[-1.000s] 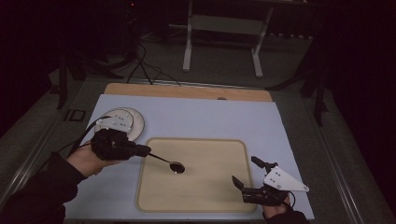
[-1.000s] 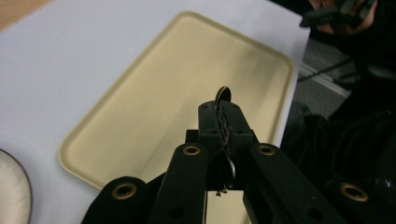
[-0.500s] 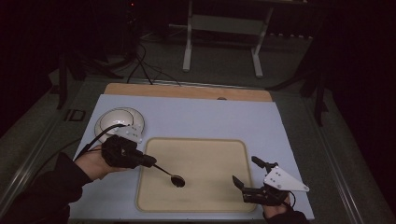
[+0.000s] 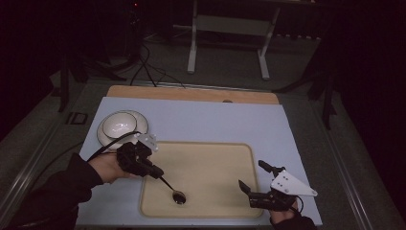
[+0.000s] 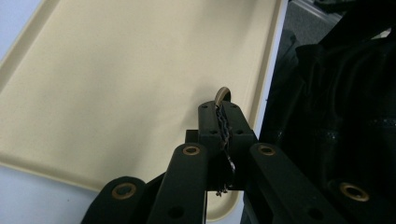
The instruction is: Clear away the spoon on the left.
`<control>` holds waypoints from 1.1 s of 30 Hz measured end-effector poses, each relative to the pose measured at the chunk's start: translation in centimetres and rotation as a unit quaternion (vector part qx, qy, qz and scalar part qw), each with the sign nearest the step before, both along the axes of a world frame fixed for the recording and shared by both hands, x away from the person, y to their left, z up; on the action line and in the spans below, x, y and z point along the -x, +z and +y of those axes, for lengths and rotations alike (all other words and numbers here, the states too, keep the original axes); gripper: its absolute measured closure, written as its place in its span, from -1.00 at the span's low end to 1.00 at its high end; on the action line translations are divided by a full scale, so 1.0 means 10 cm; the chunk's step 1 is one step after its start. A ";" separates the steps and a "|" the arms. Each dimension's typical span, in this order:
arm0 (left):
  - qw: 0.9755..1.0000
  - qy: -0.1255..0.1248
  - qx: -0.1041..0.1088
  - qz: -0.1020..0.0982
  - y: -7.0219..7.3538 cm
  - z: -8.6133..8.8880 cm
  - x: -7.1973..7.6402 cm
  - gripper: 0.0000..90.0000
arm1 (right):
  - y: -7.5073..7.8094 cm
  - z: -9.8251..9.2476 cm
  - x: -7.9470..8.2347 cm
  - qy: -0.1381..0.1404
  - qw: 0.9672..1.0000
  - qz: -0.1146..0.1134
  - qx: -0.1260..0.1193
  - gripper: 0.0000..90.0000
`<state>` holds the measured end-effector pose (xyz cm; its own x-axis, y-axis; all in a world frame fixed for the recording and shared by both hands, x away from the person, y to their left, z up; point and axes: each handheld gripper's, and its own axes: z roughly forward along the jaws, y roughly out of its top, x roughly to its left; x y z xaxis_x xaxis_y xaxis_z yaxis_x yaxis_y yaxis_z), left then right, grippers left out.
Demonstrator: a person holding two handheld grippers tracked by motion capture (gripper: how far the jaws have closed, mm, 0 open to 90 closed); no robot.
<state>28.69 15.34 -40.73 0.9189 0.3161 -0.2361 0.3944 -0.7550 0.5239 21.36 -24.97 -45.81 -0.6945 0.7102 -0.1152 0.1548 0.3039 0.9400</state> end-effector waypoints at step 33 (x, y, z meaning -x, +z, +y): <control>0.997 0.033 0.067 0.025 -0.37 -0.47 -0.47 0.86 | -0.01 -0.02 -0.01 0.000 1.000 0.004 -0.001 -0.74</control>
